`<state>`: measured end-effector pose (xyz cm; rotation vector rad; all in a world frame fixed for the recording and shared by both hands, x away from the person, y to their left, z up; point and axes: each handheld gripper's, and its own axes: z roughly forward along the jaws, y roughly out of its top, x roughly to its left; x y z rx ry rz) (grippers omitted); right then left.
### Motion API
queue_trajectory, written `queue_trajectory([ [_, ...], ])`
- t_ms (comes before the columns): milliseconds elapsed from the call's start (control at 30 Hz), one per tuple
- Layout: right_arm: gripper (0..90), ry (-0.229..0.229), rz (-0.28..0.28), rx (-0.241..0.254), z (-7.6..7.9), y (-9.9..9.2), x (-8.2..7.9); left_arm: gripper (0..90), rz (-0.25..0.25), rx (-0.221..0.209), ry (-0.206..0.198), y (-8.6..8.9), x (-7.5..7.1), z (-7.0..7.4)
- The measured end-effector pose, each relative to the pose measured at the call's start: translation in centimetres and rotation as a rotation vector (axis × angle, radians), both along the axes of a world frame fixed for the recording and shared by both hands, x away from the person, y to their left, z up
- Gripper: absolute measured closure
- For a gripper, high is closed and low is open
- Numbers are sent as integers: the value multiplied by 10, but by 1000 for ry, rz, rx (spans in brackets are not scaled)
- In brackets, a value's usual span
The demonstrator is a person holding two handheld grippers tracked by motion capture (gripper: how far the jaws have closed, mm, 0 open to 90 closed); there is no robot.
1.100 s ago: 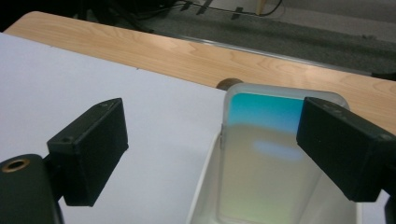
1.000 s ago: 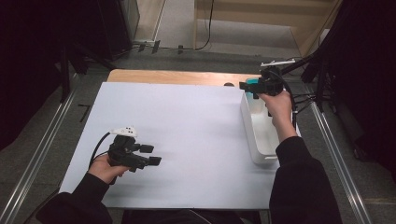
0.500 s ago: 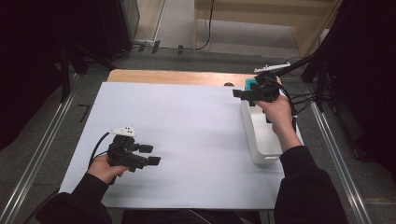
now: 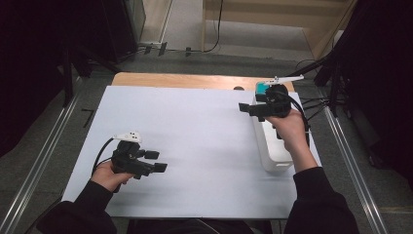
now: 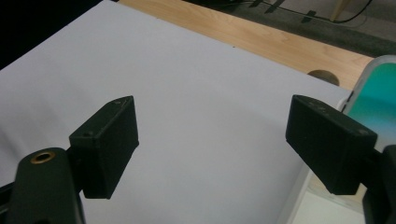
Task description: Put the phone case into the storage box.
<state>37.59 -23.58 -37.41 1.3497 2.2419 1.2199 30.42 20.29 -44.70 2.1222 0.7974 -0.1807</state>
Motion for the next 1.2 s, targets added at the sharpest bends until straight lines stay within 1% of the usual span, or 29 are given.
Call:
queue_trajectory([
  [67, 160, 3, 14, 3, -1, 1, -5, 300, 2, 0, 3, 0, 0, 0],
  [100, 175, -5, 20, 2, -2, 2, -7, 300, 3, 1, 2, 0, 0, 0],
  [167, 190, -8, 29, -16, -2, 3, -11, 300, 1, 5, 2, 0, 0, 0],
  [233, 196, -15, 48, -20, -3, 4, -16, 300, 1, -1, 2, 0, 0, 0],
  [333, 201, -12, 57, -7, -6, 6, -21, 300, -1, -1, 2, 1, 0, 0],
  [400, 203, -19, 64, -7, -8, 8, -24, 300, 1, 2, 3, 0, 0, 0],
  [433, 204, -10, 66, -1, -8, 8, -25, 300, -1, 0, 0, 0, 0, 0],
  [467, 204, -12, 71, -2, -8, 9, -27, 300, -1, 2, -2, 0, 0, 0],
  [533, 206, -9, 82, -18, -10, 10, -32, 300, -4, 5, -4, 0, 0, 1],
  [567, 206, -4, 87, -28, -10, 11, -34, 300, -3, -5, -9, 1, 0, 1],
  [633, 206, -5, 101, -33, -12, 11, -39, 300, 1, -5, -4, 1, 1, 2],
  [800, 206, -2, 107, -9, -12, 8, -49, 300, 2, -1, -9, 3, 0, 3],
  [833, 206, -4, 110, -10, -12, 8, -51, 300, 4, -11, -10, 3, 0, 3],
  [867, 206, -5, 108, -7, -12, 8, -53, 300, 4, -12, -9, 3, 0, 3],
  [1033, 206, -10, 129, 17, -12, 9, -62, 300, -3, -7, -11, 2, 0, 4],
  [1067, 206, -5, 133, 20, -12, 9, -64, 300, -2, -6, -10, 2, 0, 4],
  [1200, 206, -16, 148, 18, -13, 11, -70, 300, -3, -5, -11, 2, 0, 4],
])
